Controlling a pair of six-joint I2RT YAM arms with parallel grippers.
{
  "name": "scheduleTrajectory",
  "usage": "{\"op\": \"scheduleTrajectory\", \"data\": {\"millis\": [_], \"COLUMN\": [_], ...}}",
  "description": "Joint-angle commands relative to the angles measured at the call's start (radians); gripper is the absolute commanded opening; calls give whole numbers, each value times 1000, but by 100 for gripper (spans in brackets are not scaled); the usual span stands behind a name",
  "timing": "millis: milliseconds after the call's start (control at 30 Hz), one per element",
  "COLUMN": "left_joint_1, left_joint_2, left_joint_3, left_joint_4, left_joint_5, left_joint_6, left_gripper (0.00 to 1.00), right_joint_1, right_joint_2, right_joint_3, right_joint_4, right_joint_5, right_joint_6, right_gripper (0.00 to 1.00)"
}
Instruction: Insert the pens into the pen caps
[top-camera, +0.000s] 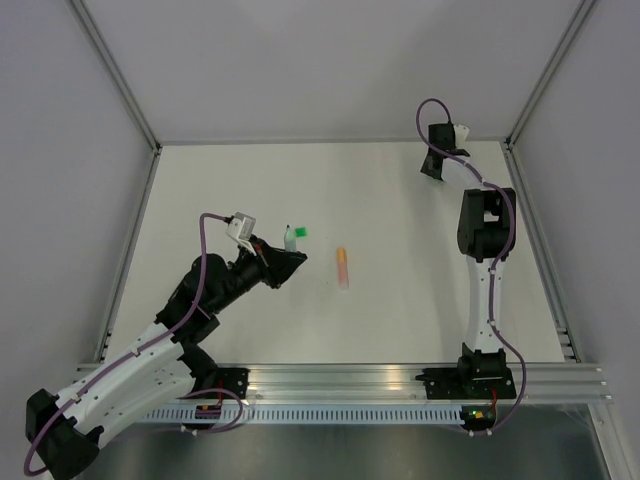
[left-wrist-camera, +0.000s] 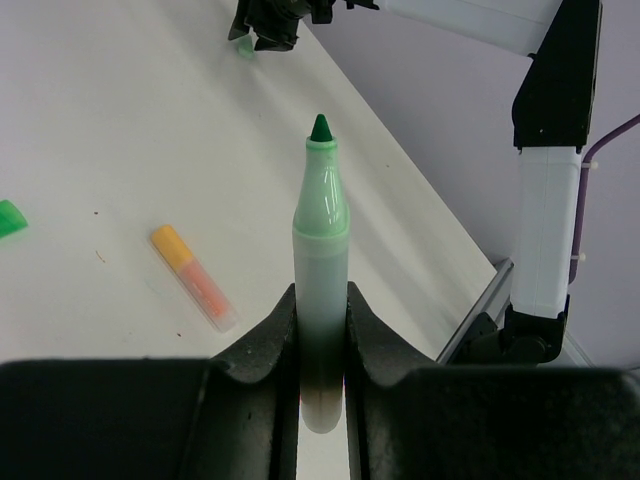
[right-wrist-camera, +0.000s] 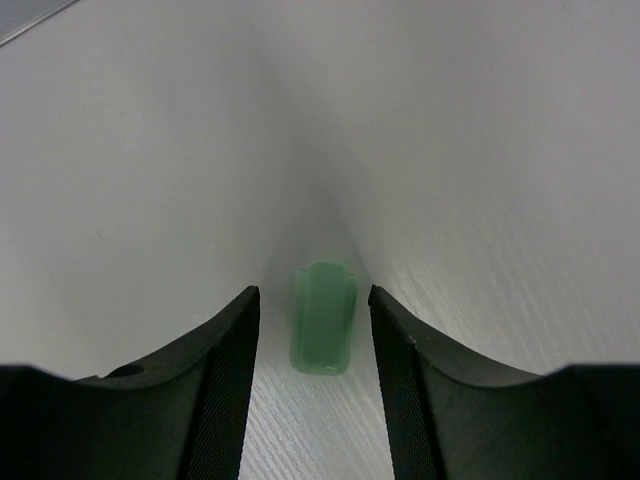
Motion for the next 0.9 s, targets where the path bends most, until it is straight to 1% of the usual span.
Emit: {"op": "scheduleTrajectory", "data": {"millis": [0,33,100,133,167,267,333,367,400,433,467,500,533,567,633,667,733,767,800,867], "left_joint_1": [-4,-4,-4,-4,-5,-4,-4,-4,-4,-4,-5,-4,-4,-4,-4,-5,-4,-4,-5,-4], "left_joint_2": [-7,-7,-10,-10,-12,-12,-18,-23,-29,-42,-53,-62,-81,-92,-121,-130,-148,-164,-173,-190], "left_joint_3": [-2,-4,-2,-2,-4,-2,2,2,2,2,1,1,-1,-1,-4,-4,-5,-8,-14,-17], "left_joint_4": [27,27,27,26,26,22,19,16,12,7,-4,-10,-16,-22,-34,-39,-50,-53,-56,-59], "left_joint_5": [4,6,7,7,6,4,6,4,-5,-14,-22,-40,-51,-62,-82,-86,-100,-102,-129,-151], "left_joint_6": [-27,-27,-28,-28,-30,-28,-28,-25,-24,-22,-14,-11,-10,-7,-4,-2,-2,1,1,1], "left_gripper": [2,2,2,2,2,2,2,2,2,2,2,2,3,3,3,4,4,4,4,6], "right_joint_1": [-7,-7,-7,-6,-7,-7,-6,-6,0,5,13,39,57,80,144,160,192,200,226,258], "right_joint_2": [35,50,68,68,70,55,19,4,-42,-69,-106,-181,-217,-250,-323,-340,-379,-392,-416,-442], "right_joint_3": [79,93,103,99,96,51,7,-10,-34,-100,-145,-198,-300,-341,-428,-445,-497,-516,-547,-582], "right_joint_4": [-50,-57,-68,-67,-62,-27,-11,5,21,42,100,130,153,168,154,121,76,28,7,-28], "right_joint_5": [-13,-12,-12,-13,-13,-42,-105,-129,-157,-233,-276,-327,-370,-415,-456,-549,-693,-799,-805,-765], "right_joint_6": [-45,-58,-103,-118,-131,-190,-238,-252,-270,-290,-353,-394,-458,-565,-652,-686,-805,-848,-917,-970], "right_gripper": [53,52,48,45,38,29,27,23,22,21,20,21,21,22,23,25,27,29,30,32]}}
